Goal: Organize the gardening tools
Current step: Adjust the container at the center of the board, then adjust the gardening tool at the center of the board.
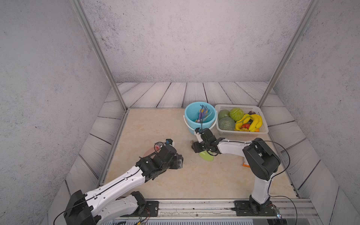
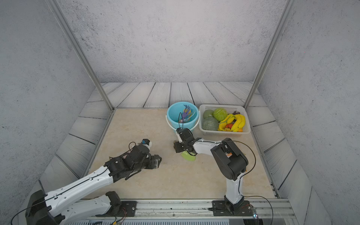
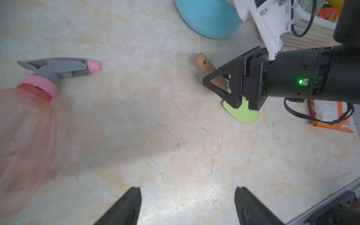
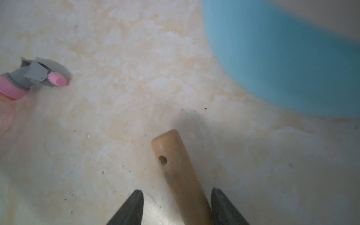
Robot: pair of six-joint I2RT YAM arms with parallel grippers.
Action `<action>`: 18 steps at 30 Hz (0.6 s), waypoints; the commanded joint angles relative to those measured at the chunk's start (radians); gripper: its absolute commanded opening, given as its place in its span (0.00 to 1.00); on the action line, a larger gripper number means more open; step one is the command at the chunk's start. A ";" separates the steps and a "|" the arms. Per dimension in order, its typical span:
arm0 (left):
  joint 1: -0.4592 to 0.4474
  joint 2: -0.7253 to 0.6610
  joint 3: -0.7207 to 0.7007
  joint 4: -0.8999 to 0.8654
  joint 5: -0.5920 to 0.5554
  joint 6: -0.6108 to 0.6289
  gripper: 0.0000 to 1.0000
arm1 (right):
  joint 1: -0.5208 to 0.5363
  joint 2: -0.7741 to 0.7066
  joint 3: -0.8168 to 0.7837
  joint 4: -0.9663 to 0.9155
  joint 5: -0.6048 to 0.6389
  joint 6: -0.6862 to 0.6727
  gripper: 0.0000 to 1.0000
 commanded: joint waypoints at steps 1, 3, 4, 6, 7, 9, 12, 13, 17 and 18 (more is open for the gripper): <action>0.009 -0.008 -0.005 -0.003 -0.014 0.013 0.82 | 0.036 -0.024 -0.012 -0.014 -0.065 0.017 0.60; 0.011 -0.007 -0.004 -0.001 -0.013 0.016 0.82 | 0.056 -0.046 -0.030 -0.019 -0.086 0.020 0.60; 0.012 -0.006 -0.003 -0.002 -0.011 0.018 0.82 | 0.066 -0.059 -0.037 -0.030 -0.097 0.021 0.59; 0.016 -0.003 0.000 -0.002 -0.008 0.022 0.82 | 0.083 -0.088 -0.061 -0.039 -0.115 0.022 0.59; 0.015 -0.003 0.002 -0.003 -0.007 0.024 0.82 | 0.088 -0.108 -0.075 -0.043 -0.125 0.024 0.59; 0.017 -0.001 0.006 -0.004 -0.004 0.027 0.82 | 0.094 -0.149 -0.105 -0.058 -0.143 0.027 0.58; 0.020 0.004 0.009 0.005 0.011 0.033 0.82 | 0.095 -0.239 -0.150 -0.084 -0.121 0.028 0.58; 0.020 0.011 0.012 0.010 0.019 0.037 0.83 | 0.095 -0.276 -0.159 -0.101 -0.101 0.024 0.59; 0.021 0.071 0.049 0.014 0.068 0.062 0.85 | 0.093 -0.407 -0.165 -0.185 -0.017 0.019 0.62; 0.021 0.091 0.067 0.013 0.081 0.071 0.85 | 0.091 -0.443 -0.164 -0.210 0.010 0.023 0.63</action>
